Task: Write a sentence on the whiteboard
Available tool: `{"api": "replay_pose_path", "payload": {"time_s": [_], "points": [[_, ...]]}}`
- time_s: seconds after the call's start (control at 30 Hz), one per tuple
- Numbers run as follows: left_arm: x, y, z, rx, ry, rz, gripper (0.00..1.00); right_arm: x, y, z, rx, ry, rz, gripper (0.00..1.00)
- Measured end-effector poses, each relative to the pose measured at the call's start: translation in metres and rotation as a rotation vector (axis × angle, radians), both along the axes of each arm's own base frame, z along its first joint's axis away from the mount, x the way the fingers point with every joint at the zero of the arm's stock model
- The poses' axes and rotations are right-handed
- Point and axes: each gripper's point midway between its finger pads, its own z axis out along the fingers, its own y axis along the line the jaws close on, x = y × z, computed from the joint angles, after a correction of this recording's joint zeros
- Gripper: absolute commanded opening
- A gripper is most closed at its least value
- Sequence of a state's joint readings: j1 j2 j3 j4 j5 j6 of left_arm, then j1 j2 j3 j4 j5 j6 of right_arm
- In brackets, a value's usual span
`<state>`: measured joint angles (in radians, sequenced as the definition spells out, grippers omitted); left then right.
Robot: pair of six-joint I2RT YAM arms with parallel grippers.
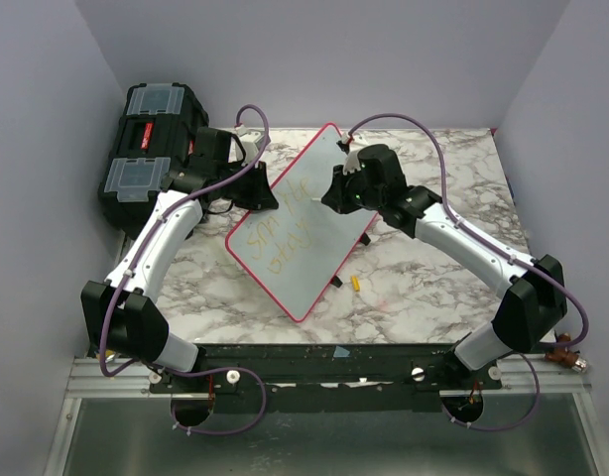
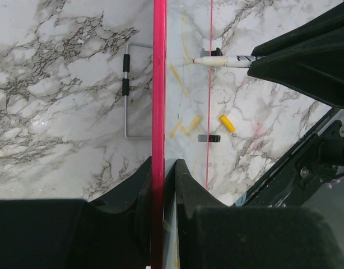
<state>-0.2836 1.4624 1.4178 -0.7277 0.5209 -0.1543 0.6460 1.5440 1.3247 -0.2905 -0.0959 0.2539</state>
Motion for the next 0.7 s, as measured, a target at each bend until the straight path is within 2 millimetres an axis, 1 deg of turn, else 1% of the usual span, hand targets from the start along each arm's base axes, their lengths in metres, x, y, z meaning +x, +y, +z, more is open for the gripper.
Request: {"api": "replay_pose_path", "payload": {"time_s": [0.2,0.33,0.7], "points": [[0.0,0.0,0.0,0.0,0.001,0.0,0.0,-0.001,0.0,-0.003,0.003,0.004,0.0,0.01],[0.0,0.0,-0.001,0.001,0.003,0.002,0.0,-0.005,-0.004,-0.012,-0.004,0.022,-0.001,0.01],[0.0,0.001,-0.002,0.003,0.007,0.003,0.0,-0.026,-0.015,-0.043,-0.02,0.096,0.003,0.01]]}}
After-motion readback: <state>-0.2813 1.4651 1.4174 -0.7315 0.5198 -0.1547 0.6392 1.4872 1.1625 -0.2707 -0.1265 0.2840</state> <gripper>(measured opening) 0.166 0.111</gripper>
